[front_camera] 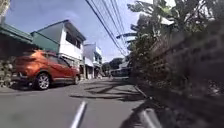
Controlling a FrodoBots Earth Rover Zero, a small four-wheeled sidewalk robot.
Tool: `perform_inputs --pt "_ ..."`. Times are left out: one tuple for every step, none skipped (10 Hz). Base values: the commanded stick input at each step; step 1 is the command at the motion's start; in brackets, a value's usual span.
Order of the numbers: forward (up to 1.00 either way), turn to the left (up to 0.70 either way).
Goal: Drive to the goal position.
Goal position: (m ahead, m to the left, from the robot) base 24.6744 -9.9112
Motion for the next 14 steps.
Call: perform_inputs --pt "1.00 -0.38" --pt "1.00 -0.35" --pt "1.00 -0.21" --pt "1.00 -0.07" --pt "1.00 0.00" --pt "1.00 0.00" --pt "1.00 0.00" --pt "1.00 0.00" --pt "1.00 0.00" --pt "1.00 0.00" --pt "1.00 0.00" --pt "1.00 -0.01" --pt "1.00 -0.01" --pt "1.00 -0.02"
